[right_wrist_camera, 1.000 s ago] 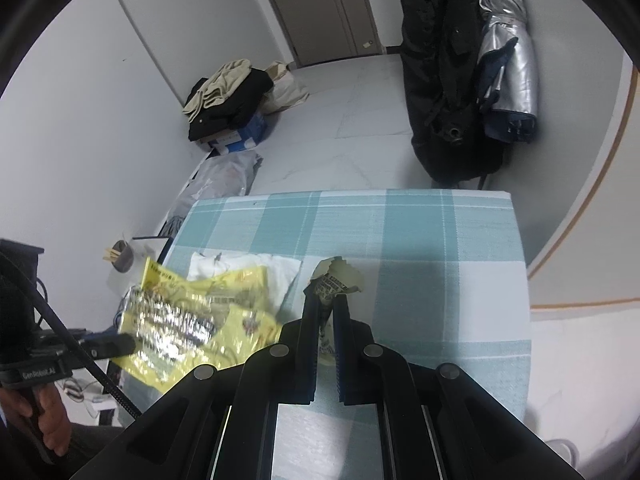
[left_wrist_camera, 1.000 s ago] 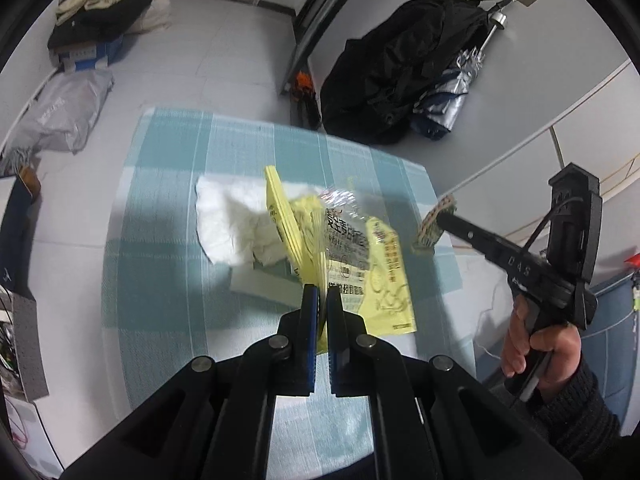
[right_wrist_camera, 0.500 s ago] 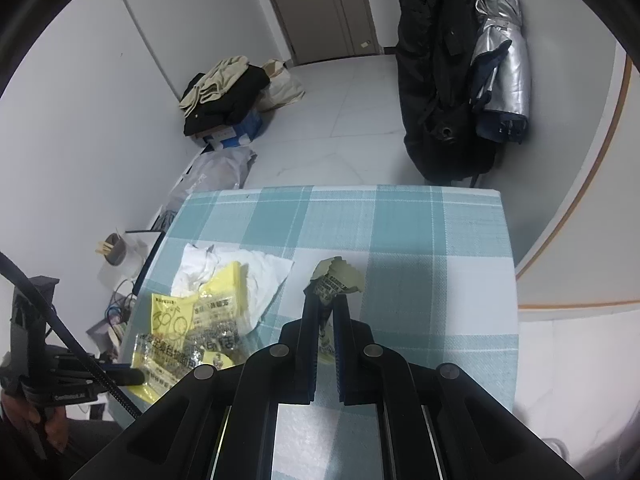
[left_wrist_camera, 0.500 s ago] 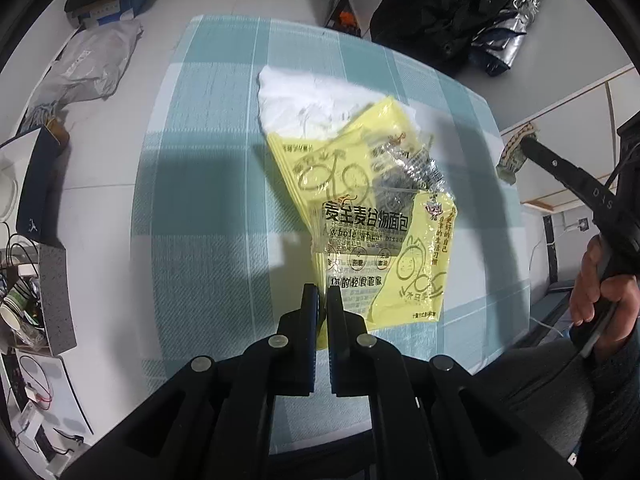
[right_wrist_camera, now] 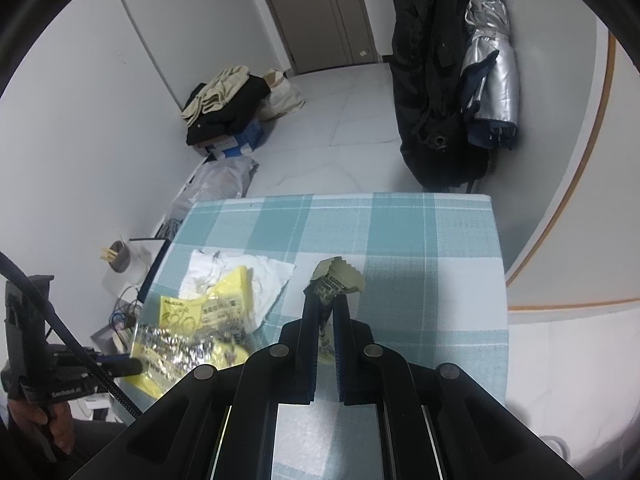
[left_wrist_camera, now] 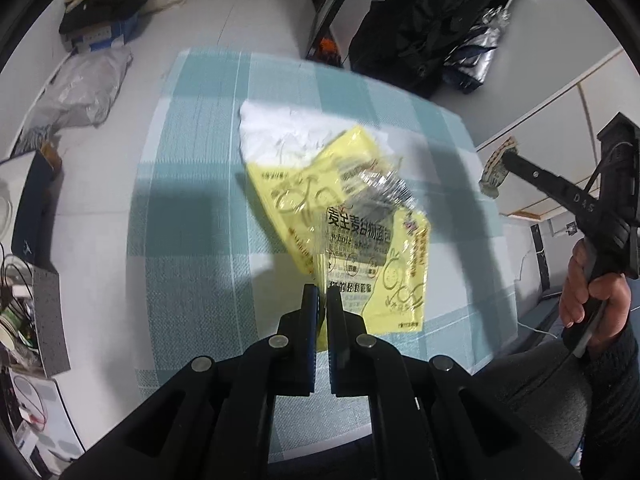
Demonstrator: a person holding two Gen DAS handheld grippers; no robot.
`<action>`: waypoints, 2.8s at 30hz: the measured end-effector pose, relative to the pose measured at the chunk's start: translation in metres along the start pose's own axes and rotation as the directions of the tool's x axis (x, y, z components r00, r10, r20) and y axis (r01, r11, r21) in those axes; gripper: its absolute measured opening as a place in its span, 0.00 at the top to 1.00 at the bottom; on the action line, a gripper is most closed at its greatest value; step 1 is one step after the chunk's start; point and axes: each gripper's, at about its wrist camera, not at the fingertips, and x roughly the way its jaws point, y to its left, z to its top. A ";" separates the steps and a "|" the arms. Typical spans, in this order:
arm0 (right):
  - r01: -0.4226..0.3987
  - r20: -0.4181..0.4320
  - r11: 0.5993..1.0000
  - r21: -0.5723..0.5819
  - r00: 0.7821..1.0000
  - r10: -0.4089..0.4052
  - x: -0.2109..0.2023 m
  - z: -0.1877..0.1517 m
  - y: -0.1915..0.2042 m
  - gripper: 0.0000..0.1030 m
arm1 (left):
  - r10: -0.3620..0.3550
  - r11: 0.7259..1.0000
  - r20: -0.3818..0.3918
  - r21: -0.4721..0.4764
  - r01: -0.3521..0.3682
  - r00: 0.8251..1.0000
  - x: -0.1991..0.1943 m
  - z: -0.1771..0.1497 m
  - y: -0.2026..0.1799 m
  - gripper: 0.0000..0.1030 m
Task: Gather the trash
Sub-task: 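Lift the yellow wrapper with the left gripper while the right gripper holds the small wrapper, then carry both wrappers over the white trash bin beside the table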
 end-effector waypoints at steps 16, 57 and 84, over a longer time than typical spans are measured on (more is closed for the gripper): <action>-0.088 0.130 0.995 0.054 0.988 0.080 -0.080 -0.038 0.005 0.94 | 0.006 0.998 0.205 0.053 -0.018 0.979 -0.044 -0.008 -0.039 1.00; 0.120 0.308 0.943 0.309 0.926 -0.219 -0.289 -0.176 -0.180 0.94 | -0.143 0.886 0.217 0.462 0.028 0.966 -0.021 -0.030 -0.315 1.00; 0.182 -0.185 0.749 0.638 0.979 -0.080 -0.103 -0.301 -0.332 0.93 | 0.002 0.844 -0.193 0.527 0.102 0.981 0.186 -0.043 -0.385 1.00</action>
